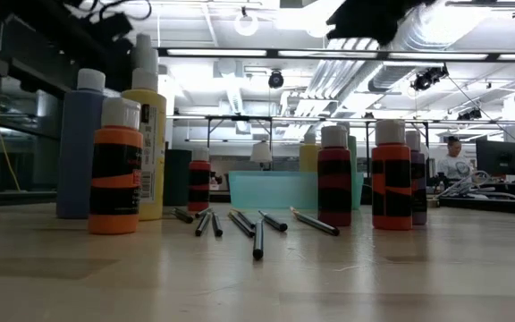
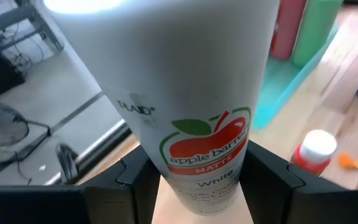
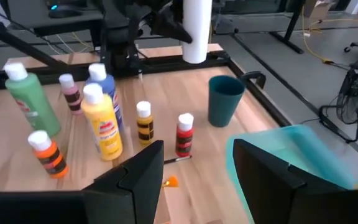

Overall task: Pick & Place Paint Supplies
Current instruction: Put the large white paint bottle into the green bin

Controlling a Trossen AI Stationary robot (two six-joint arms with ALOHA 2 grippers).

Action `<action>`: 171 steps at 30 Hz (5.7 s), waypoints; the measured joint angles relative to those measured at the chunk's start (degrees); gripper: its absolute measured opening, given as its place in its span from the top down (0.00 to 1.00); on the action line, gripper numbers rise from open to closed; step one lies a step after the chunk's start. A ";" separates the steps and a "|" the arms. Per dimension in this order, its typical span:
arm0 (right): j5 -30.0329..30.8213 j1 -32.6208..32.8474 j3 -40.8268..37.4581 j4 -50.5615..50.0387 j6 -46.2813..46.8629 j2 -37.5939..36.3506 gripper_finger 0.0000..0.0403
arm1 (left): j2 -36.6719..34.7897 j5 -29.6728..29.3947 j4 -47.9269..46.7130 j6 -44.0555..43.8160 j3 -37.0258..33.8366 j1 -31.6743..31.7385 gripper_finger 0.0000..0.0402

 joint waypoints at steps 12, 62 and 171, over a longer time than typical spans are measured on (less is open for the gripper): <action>-8.25 -7.03 28.59 -28.46 -8.48 12.73 0.53 | 10.57 5.39 4.95 4.86 8.14 0.00 0.55; -25.89 -18.97 40.15 -2.72 -18.72 37.64 0.53 | 33.95 17.91 17.80 9.46 17.01 -0.02 0.55; 12.61 -24.33 15.28 4.13 9.79 33.28 0.72 | 21.43 6.51 22.48 3.37 3.57 0.00 0.09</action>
